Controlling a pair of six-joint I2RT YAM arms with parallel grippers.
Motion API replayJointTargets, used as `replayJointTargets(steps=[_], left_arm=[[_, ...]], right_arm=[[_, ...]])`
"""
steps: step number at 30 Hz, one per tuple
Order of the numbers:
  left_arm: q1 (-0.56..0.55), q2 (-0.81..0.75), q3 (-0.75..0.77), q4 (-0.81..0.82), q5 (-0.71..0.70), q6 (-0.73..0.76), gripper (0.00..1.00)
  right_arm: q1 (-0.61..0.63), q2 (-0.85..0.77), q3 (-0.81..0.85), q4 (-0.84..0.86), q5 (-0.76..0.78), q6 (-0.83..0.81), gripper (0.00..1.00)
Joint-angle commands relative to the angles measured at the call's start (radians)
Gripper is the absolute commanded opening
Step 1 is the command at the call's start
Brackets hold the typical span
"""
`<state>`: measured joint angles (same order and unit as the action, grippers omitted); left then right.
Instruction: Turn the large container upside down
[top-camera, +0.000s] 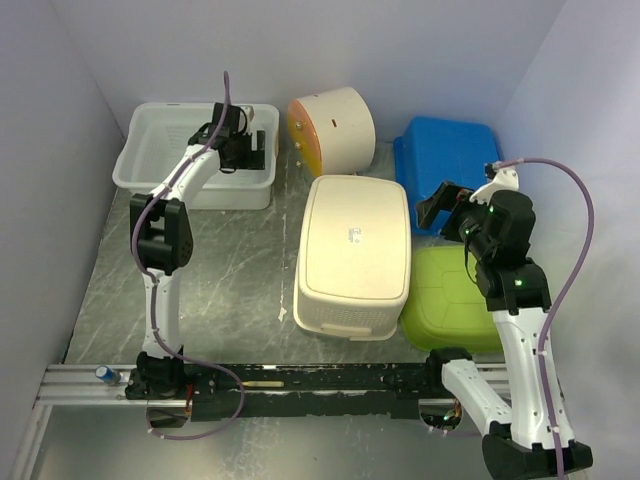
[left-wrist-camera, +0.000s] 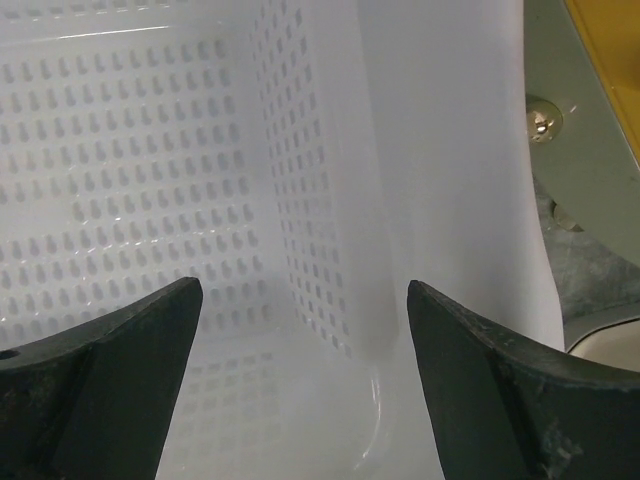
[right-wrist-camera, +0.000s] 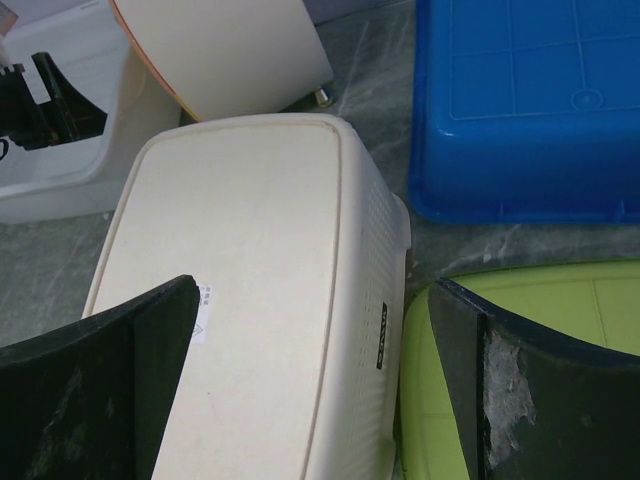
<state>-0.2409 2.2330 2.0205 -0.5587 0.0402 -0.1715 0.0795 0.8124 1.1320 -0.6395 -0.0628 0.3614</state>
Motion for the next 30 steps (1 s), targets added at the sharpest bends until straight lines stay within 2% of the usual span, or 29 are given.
replayJointTargets(steps=[1, 5, 10, 12, 16, 22, 30], left_arm=[[-0.023, 0.046, 0.042, 0.054, -0.037, 0.029, 0.94], [-0.042, 0.088, 0.07, 0.053, -0.087, 0.045, 0.87], [-0.047, 0.108, 0.097, 0.037, -0.08, 0.036, 0.73], [-0.054, 0.091, 0.086, 0.049, -0.083, 0.039, 0.64], [-0.072, 0.052, 0.081, 0.052, -0.111, 0.053, 0.4], [-0.087, -0.01, 0.143, -0.019, -0.149, 0.062, 0.08], [-0.087, -0.22, 0.19, -0.053, -0.144, 0.061, 0.07]], right_arm=[[0.001, 0.02, 0.001, 0.029, 0.017, -0.012, 1.0], [0.001, 0.037, 0.002, 0.034, 0.011, -0.013, 1.0], [0.001, 0.037, -0.001, 0.034, 0.017, -0.021, 1.0], [0.0, 0.031, -0.007, 0.038, 0.018, -0.021, 1.0], [0.001, 0.022, -0.013, 0.036, 0.021, -0.022, 1.0], [0.0, 0.006, -0.02, 0.04, 0.006, -0.017, 1.0], [0.001, -0.036, -0.032, 0.033, -0.005, -0.012, 1.0]])
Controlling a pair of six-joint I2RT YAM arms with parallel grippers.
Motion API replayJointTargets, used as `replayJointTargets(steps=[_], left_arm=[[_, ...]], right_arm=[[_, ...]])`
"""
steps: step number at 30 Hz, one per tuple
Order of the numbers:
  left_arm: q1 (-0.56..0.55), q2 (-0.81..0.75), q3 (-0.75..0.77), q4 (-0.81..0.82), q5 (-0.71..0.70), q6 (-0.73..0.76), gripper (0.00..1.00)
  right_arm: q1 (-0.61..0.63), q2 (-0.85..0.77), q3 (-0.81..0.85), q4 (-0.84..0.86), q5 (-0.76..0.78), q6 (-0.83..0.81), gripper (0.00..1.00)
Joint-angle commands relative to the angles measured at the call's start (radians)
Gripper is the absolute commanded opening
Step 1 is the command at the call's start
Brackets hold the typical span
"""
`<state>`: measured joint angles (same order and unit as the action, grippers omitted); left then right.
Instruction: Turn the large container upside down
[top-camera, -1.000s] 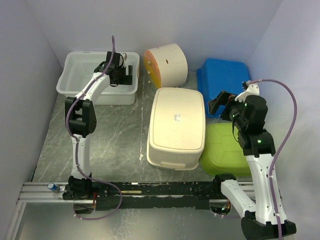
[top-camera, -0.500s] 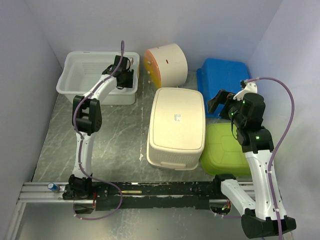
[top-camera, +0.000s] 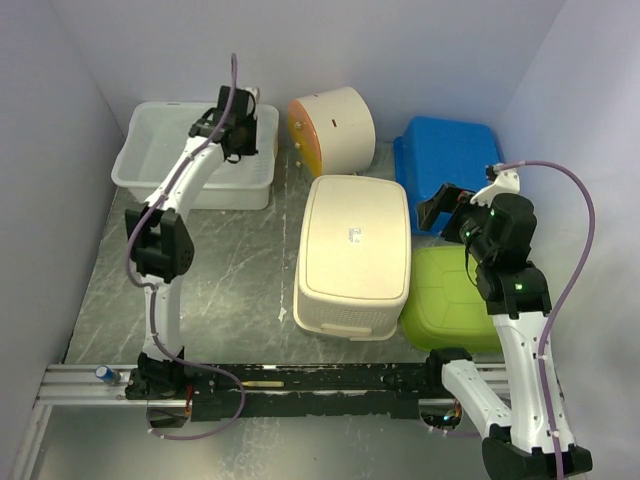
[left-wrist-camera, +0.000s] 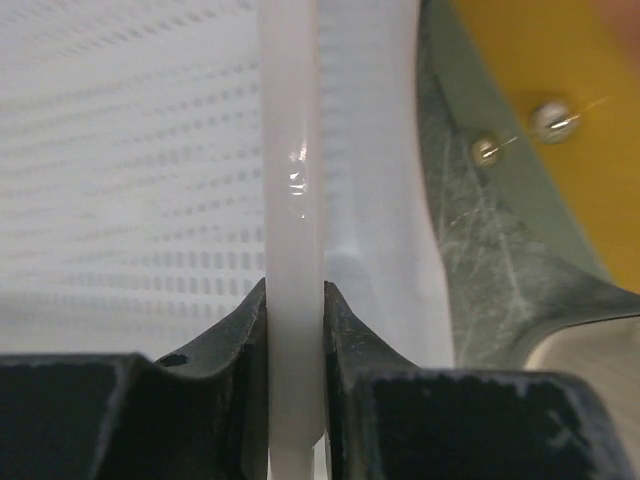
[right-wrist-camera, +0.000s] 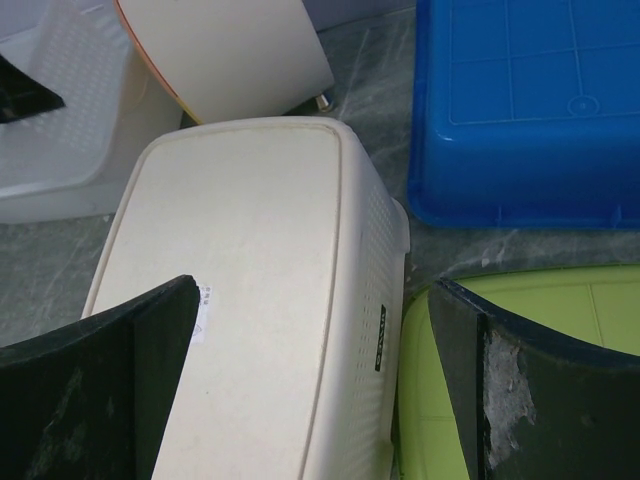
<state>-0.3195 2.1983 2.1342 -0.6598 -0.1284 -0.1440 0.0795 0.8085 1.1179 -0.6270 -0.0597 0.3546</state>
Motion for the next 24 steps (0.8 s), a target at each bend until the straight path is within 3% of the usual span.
replayJointTargets(steps=[1, 10, 18, 24], left_arm=[[-0.009, -0.217, 0.078, 0.048, 0.034, 0.035, 0.07], [-0.009, -0.539, 0.06, -0.018, 0.155, -0.031, 0.07], [-0.009, -0.94, -0.212, -0.03, 0.299, -0.193, 0.07], [-0.009, -1.156, -0.466, -0.099, 0.452, -0.412, 0.07]], right_arm=[[0.001, -0.038, -0.02, 0.02, -0.01, -0.004, 1.0], [0.001, -0.077, -0.053, 0.049, -0.061, 0.027, 0.99], [0.0, -0.078, -0.089, 0.082, -0.074, 0.044, 0.99], [0.002, -0.091, -0.109, 0.121, -0.058, 0.062, 0.99]])
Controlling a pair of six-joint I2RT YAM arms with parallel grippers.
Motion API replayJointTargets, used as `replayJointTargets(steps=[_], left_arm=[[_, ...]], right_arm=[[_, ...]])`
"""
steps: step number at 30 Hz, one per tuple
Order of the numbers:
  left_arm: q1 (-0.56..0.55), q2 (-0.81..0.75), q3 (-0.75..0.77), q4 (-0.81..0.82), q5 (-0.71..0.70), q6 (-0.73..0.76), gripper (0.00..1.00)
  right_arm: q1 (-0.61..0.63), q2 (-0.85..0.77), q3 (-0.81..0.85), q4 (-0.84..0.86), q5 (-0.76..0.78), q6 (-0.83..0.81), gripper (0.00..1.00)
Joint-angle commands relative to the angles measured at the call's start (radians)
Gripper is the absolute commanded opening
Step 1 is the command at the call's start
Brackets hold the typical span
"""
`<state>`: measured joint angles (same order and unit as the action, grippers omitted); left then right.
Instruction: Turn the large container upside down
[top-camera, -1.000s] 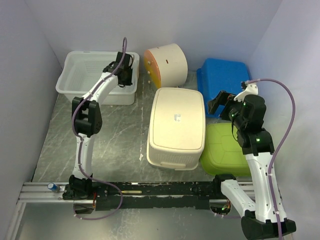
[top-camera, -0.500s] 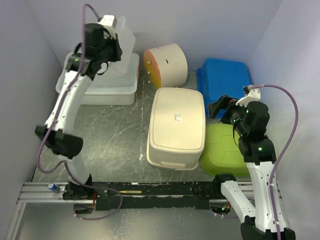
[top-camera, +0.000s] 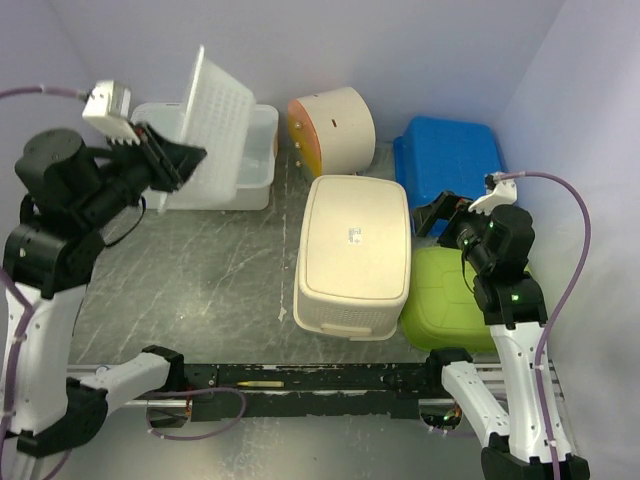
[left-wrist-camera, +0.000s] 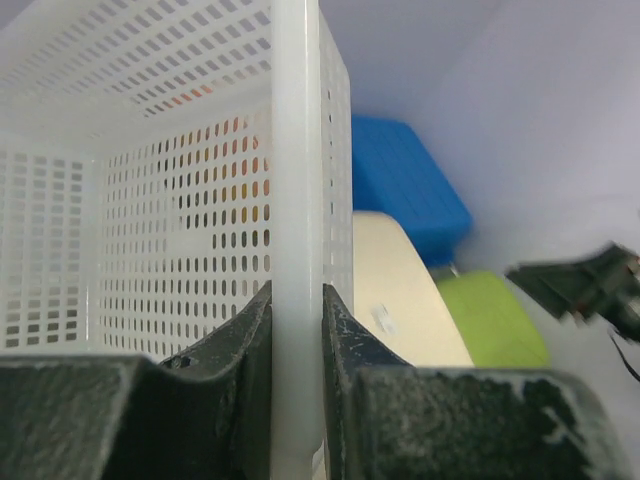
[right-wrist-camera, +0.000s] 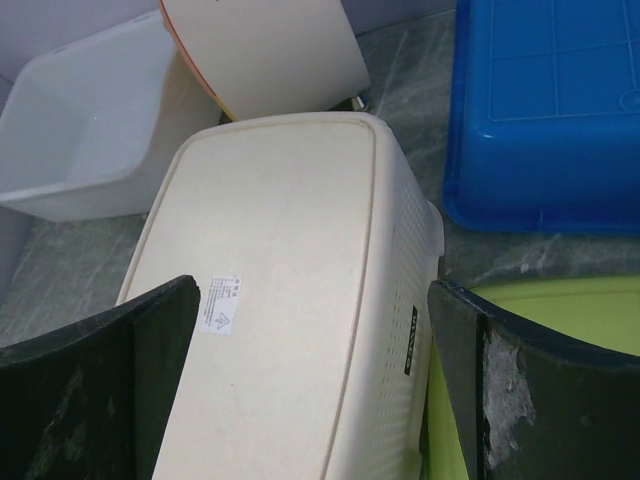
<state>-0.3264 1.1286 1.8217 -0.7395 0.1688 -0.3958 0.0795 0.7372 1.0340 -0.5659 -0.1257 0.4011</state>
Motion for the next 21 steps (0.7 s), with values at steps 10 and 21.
replayJointTargets(steps=[10, 21], left_arm=[[-0.001, -0.293, -0.477, -0.07, 0.301, -0.398, 0.07], [-0.001, -0.21, -0.419, -0.164, 0.288, -0.409, 0.07]], right_arm=[[0.001, -0.028, -0.026, 0.053, -0.021, 0.0, 0.99], [0.001, -0.026, -0.052, 0.063, -0.034, 0.0, 0.99]])
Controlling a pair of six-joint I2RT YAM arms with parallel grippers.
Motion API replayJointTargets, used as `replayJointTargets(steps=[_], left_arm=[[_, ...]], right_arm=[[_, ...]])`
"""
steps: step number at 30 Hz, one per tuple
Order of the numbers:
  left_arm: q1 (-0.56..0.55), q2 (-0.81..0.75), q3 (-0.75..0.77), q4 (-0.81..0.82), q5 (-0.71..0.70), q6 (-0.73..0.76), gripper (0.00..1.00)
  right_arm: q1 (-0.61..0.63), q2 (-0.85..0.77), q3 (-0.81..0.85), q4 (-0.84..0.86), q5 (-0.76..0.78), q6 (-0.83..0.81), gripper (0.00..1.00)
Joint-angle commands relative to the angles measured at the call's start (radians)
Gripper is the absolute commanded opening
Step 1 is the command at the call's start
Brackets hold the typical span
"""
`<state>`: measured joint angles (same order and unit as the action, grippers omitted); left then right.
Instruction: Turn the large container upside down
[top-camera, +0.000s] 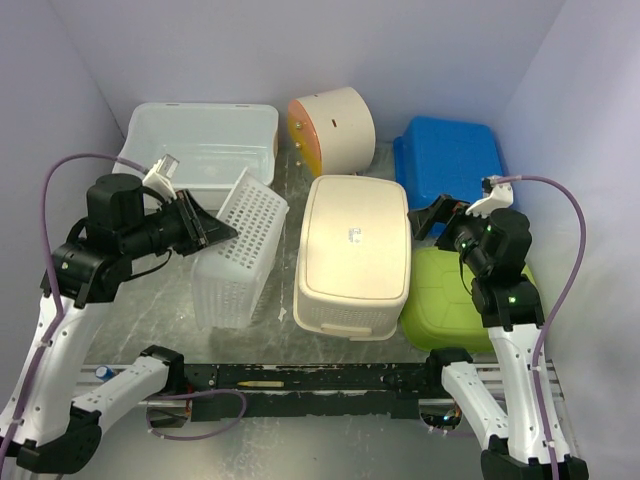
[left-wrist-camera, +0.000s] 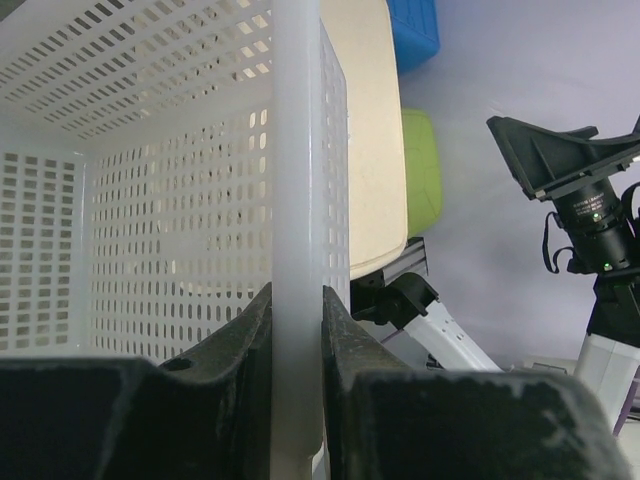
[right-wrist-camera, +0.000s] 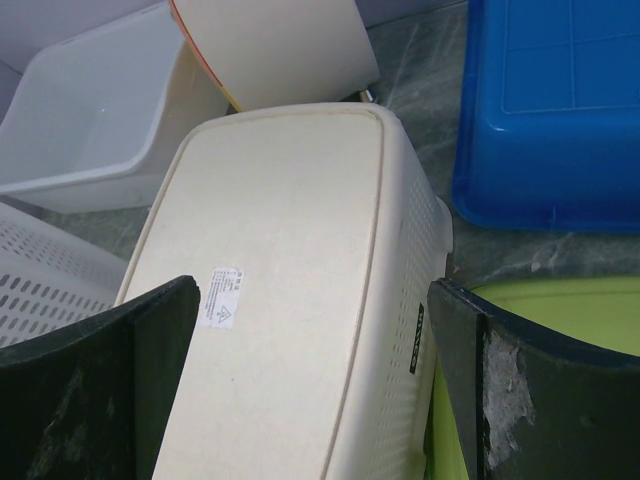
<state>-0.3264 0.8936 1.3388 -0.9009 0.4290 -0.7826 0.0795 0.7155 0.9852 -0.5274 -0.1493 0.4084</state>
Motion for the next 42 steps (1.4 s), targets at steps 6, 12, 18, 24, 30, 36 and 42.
replayJointTargets(steps=[6, 12, 18, 24, 30, 36, 42], left_arm=[[0.005, 0.056, 0.083, -0.046, 0.006, -0.06, 0.07], [0.034, 0.033, 0.046, -0.051, -0.026, -0.146, 0.07], [0.053, -0.031, -0.023, -0.066, -0.095, -0.258, 0.07], [0.053, -0.115, -0.173, -0.022, -0.138, -0.289, 0.07], [0.053, -0.152, -0.262, -0.018, -0.154, -0.232, 0.07], [0.053, -0.119, -0.17, -0.142, -0.251, -0.119, 0.07], [0.053, -0.061, -0.069, -0.266, -0.315, -0.028, 0.07]], right_arm=[[0.001, 0.009, -0.015, 0.043, -0.017, -0.016, 0.99], [0.003, 0.03, -0.007, 0.056, -0.025, -0.026, 0.99], [0.018, 0.032, -0.016, 0.062, -0.026, -0.027, 0.99], [0.033, 0.031, -0.034, 0.075, -0.023, -0.033, 0.99], [0.055, 0.04, -0.037, 0.084, -0.017, -0.043, 1.0], [0.073, 0.039, -0.037, 0.084, -0.004, -0.056, 1.0], [0.083, 0.032, -0.046, 0.083, 0.006, -0.064, 1.0]])
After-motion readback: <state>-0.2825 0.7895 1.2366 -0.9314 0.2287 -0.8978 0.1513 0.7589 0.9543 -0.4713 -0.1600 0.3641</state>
